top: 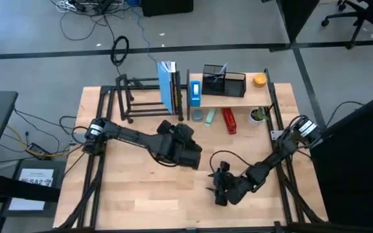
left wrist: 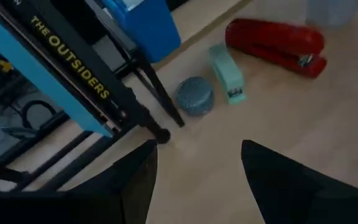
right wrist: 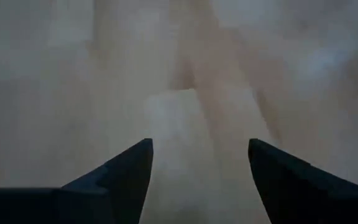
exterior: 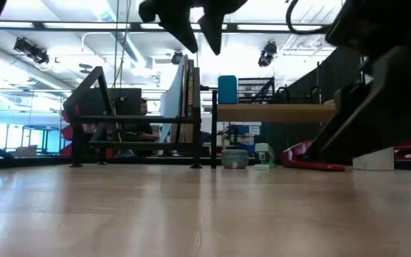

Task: Stock shelves
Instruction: Remove the blue tape dispenser from the shelf

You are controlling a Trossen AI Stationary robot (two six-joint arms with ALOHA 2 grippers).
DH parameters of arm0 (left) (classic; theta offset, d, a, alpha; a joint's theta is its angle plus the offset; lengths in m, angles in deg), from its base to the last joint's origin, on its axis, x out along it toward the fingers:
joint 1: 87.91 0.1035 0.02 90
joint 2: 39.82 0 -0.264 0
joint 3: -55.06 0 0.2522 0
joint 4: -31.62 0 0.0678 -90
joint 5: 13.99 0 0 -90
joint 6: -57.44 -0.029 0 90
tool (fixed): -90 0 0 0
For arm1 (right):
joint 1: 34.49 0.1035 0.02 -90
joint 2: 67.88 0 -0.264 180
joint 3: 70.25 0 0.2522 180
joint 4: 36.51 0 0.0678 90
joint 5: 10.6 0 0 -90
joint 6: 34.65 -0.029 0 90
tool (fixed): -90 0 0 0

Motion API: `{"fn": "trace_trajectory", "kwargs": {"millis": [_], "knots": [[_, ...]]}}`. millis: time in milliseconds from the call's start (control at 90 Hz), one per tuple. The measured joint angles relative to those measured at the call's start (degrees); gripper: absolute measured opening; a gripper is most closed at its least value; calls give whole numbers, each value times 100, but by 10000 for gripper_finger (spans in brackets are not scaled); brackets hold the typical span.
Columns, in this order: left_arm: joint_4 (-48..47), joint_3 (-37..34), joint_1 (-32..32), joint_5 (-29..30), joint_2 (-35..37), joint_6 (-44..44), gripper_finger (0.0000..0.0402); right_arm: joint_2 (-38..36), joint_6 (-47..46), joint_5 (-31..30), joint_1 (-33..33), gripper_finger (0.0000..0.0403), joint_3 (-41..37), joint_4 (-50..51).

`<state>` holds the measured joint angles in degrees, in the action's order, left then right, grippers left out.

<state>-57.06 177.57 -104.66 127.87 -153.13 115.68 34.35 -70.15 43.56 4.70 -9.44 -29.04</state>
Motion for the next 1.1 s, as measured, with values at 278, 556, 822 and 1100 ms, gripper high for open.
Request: {"fn": "trace_trajectory", "kwargs": {"millis": [278,556,822,1100], "knots": [[-1476,-631,-1094,750,129,1877,214,-44,1533,-756,-492,234,8,-1711],[-1423,-1888,-1706,723,151,2745,214,-610,3020,-2399,-1738,247,897,-2084],[-1508,-2057,-1891,1491,317,3855,213,-675,3730,-3111,-3046,291,1211,-1960],[-1505,-2057,-1948,1505,361,3150,214,-540,3079,-3190,-3601,354,1211,-1857]]}}
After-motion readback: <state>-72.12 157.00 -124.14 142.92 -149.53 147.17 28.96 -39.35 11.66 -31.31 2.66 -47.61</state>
